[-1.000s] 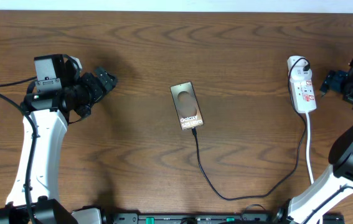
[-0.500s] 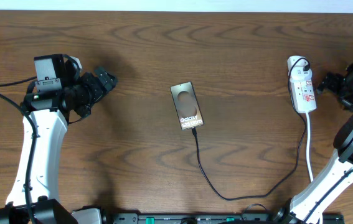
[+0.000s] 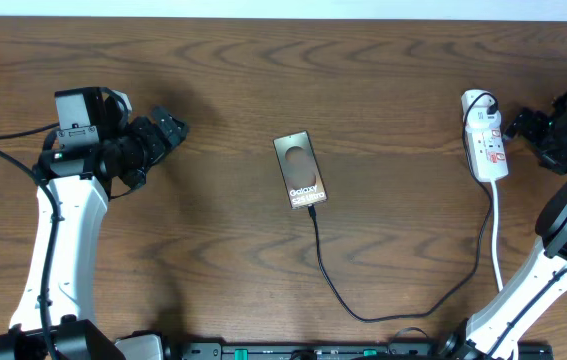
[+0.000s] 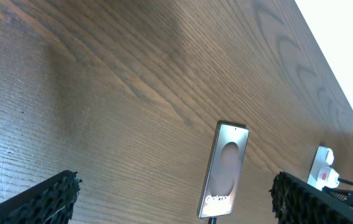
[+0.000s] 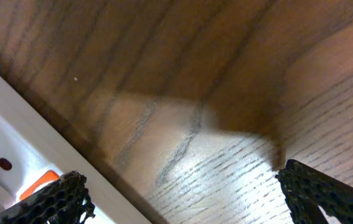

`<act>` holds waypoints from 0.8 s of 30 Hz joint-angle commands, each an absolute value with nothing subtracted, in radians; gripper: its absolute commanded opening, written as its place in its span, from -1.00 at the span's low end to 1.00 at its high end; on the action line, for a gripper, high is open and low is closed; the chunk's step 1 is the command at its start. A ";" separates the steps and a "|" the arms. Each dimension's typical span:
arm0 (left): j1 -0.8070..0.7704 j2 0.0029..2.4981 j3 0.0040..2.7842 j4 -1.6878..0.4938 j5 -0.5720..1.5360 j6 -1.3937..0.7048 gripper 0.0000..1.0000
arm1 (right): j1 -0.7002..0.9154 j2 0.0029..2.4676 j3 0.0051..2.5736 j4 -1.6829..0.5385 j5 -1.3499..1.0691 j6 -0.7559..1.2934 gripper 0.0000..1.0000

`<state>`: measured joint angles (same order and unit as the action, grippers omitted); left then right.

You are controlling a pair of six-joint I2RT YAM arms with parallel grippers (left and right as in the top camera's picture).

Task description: Plug charger to phone and switch on socket

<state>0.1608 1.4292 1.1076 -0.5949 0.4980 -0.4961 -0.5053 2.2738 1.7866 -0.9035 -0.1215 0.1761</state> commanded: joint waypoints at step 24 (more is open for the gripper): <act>0.158 1.435 1.117 -0.595 0.492 -0.479 0.96 | -0.511 2.298 1.784 -0.925 -0.283 0.170 0.96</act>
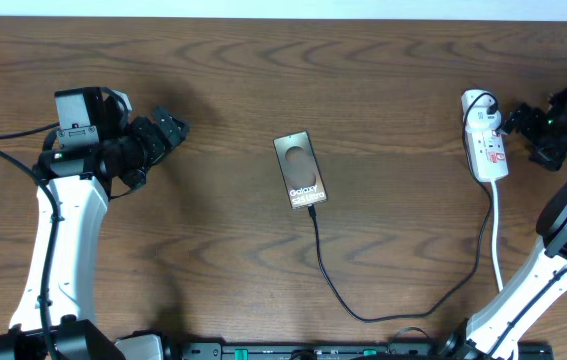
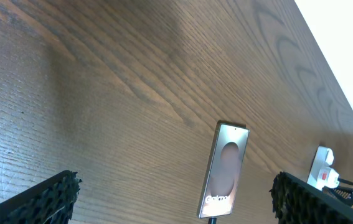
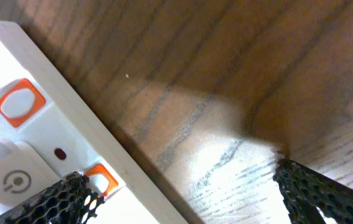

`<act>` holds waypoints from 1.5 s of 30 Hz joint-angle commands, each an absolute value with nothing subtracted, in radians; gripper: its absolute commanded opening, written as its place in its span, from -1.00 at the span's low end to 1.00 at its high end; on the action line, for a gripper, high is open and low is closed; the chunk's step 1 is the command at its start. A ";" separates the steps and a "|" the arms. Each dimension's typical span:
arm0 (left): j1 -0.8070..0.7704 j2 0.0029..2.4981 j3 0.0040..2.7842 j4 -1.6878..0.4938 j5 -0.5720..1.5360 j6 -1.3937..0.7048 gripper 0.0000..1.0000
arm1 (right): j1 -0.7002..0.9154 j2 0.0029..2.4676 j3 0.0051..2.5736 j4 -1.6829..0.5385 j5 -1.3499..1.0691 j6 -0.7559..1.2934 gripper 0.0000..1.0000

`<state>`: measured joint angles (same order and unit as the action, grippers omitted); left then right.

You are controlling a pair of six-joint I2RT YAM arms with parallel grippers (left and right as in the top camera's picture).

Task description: Plug charger to phone and switch on socket

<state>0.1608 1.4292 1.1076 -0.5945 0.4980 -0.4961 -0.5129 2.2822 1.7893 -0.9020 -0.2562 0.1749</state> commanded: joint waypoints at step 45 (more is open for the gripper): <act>0.158 1.435 1.117 -0.595 0.492 -0.479 0.96 | -0.490 2.289 1.925 -1.232 -0.111 -0.088 0.98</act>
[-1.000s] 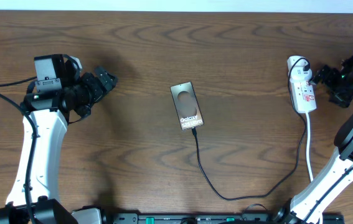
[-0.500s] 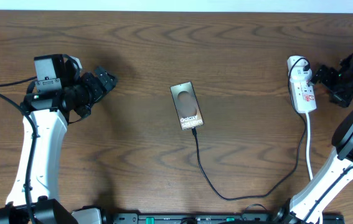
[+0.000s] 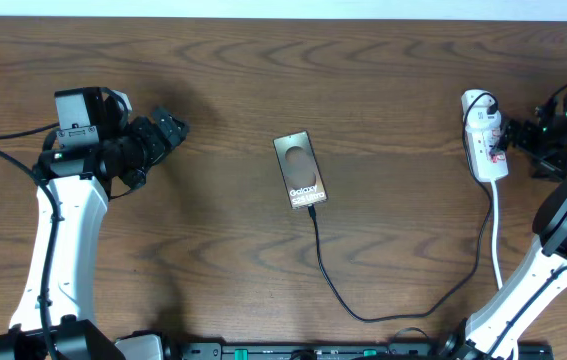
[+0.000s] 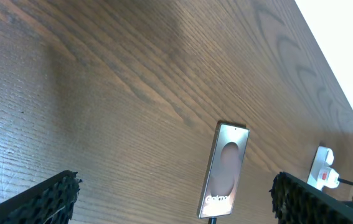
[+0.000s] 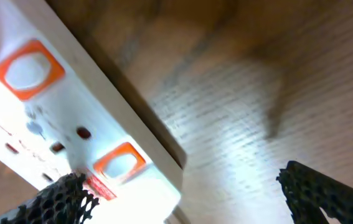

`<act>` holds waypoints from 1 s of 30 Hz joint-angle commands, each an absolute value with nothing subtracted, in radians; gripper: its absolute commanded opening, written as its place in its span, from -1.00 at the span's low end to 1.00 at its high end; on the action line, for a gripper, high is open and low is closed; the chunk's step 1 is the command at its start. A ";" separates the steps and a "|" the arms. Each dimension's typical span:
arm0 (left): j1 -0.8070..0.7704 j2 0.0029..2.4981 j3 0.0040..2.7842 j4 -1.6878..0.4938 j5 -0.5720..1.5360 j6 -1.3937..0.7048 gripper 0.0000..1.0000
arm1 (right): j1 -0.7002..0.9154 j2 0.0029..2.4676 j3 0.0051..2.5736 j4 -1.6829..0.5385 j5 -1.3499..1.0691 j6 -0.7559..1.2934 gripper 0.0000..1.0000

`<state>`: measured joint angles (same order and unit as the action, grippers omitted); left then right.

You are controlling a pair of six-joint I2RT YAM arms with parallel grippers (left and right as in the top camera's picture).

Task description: Plug charger to phone and switch on socket

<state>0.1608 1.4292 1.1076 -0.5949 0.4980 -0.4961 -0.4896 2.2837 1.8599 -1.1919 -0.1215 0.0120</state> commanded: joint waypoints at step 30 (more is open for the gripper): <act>0.158 1.435 1.117 -0.595 0.492 -0.479 0.95 | -0.458 2.289 1.939 -1.256 -0.111 -0.199 0.99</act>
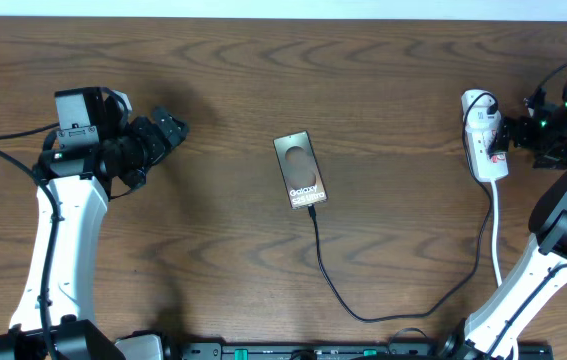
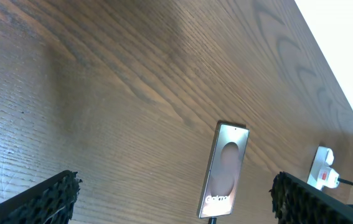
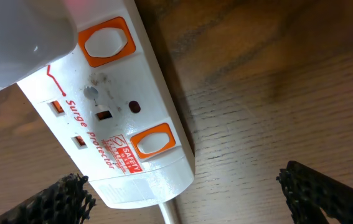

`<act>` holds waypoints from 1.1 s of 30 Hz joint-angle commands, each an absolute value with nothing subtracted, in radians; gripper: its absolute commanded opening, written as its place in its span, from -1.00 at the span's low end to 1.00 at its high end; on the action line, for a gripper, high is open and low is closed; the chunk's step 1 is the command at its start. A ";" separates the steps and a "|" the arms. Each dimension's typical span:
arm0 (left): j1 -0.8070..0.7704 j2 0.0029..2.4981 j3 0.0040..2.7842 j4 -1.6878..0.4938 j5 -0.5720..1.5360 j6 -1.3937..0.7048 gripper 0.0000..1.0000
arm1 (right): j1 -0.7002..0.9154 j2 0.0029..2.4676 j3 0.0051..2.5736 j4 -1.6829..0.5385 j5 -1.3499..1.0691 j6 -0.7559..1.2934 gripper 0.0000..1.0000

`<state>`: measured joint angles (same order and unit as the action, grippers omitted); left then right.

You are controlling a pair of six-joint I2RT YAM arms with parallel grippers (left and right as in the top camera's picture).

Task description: Plug charger to phone and switch on socket

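The phone (image 1: 300, 170) lies face up at mid-table, and a black cable (image 1: 335, 290) runs from its near end round to the white power strip (image 1: 485, 148) at the right. In the right wrist view the strip (image 3: 111, 106) shows two orange switches (image 3: 153, 142) and a white charger plug (image 3: 20, 37). My right gripper (image 3: 185, 186) is open just over the strip's cable end, touching nothing; overhead it (image 1: 515, 130) sits against the strip's right side. At the far left my left gripper (image 1: 175, 128) is open and empty, with the phone (image 2: 225, 171) ahead of it.
Bare brown wooden table (image 1: 213, 250) lies all round. The strip's white lead (image 1: 495, 230) runs toward the near edge beside my right arm. The table's far edge meets a white wall.
My right gripper has shifted a little toward the table's far side. Its view now takes in the strip's face with both orange switches, seen from farther off. Phone, cable and left arm are unchanged.
My right gripper stood open by the strip's right side, seeing only its edge. Then more of the strip and its orange switches showed. Then it was close over the switches, and now it is farther off. The left arm stayed still and the cable stayed at the phone.
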<state>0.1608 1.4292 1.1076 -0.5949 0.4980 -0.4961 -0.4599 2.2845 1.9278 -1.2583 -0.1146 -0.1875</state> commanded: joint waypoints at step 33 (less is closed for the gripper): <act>0.158 1.310 1.116 -0.598 0.327 -0.438 0.96 | -0.458 2.289 1.939 -1.256 -0.111 -0.199 0.98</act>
